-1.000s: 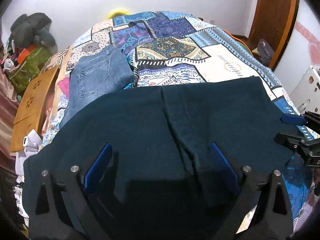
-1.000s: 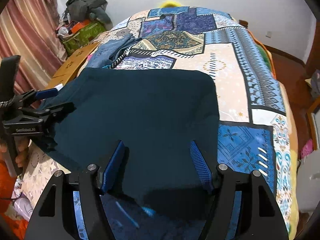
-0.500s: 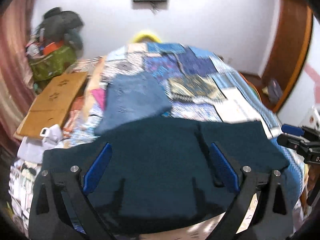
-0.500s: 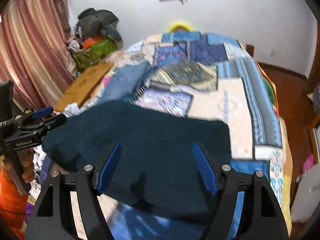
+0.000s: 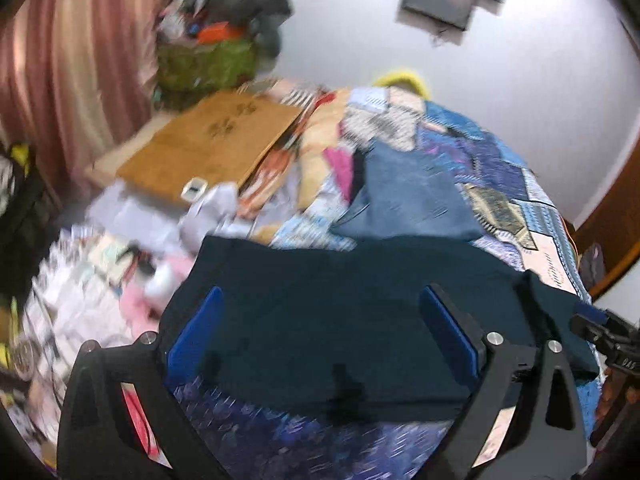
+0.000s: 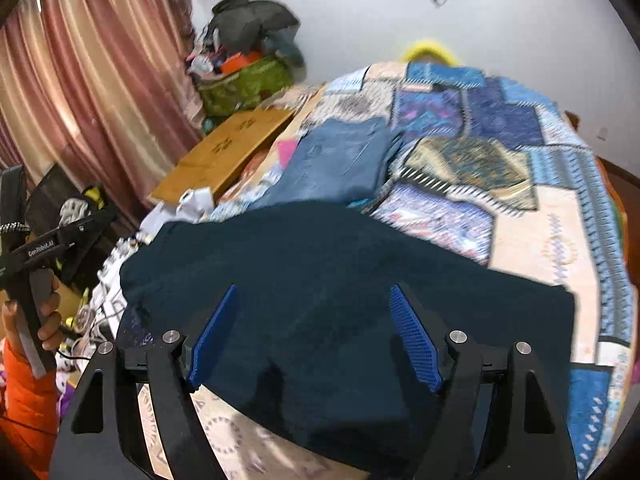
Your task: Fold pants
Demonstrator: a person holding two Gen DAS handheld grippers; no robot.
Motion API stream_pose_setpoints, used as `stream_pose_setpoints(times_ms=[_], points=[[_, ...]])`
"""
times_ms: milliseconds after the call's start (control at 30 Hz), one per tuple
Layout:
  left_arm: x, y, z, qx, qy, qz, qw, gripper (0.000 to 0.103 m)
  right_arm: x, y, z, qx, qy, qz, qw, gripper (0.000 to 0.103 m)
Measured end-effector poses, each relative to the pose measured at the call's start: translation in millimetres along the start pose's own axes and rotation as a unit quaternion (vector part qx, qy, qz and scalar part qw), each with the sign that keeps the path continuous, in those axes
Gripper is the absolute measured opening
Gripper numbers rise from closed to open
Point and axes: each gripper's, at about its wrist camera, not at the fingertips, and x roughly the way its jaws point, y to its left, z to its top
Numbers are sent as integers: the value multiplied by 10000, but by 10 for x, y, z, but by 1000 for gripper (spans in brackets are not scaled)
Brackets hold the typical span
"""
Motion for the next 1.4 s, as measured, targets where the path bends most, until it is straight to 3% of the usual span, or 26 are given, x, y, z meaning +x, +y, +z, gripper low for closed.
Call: stream_pose_setpoints(times_ms=[133, 167, 267, 433, 567, 767, 867, 1000, 1033, 1167, 1300, 1400], points=[[216, 399, -200, -687, 576, -270, 9956, 99, 267, 96, -90, 69, 379, 114, 9992, 76], [252, 459, -246, -796, 668, -312, 9941, 99, 288, 129, -115, 26, 386, 50, 9992, 80], [421, 623, -429, -1154, 1057, -528, 9863, 99, 294, 244, -171, -234, 306, -141, 9992, 87], [665, 722, -718, -1522, 1640, -953, 9700, 99, 315, 294, -185, -414, 329, -310, 9981, 88], [787, 801, -820, -1829, 1748, -1192, 9601, 100, 337, 293, -167, -389, 357, -319, 9981, 88], [1077, 958, -719, -2232, 1702, -1647, 9456, 102, 361, 305, -167, -400, 366, -306, 9981, 90], [1232, 1041, -643, -2374, 1699, -1692, 9413, 100, 356, 307, -177, -392, 371, -289, 9981, 90], [1305, 1050, -511, -2081, 1688, -868, 9595, 45, 330, 284, -154, -311, 448, -207, 9983, 90], [1298, 1057, -493, -2061, 1644, -825, 9611, 39, 313, 270, -139, -256, 473, -137, 9985, 90], [1055, 1056, -328, -1798, 1183, -571, 9749, 30, 147, 124, -91, 130, 363, 175, 9991, 88], [720, 871, 6, -1271, 545, 151, 9903, 27, -83, -46, -79, 307, 80, 80, 9995, 88], [490, 676, 353, -973, 62, 429, 9943, 25, -273, -239, -118, 414, -114, -139, 9990, 88]])
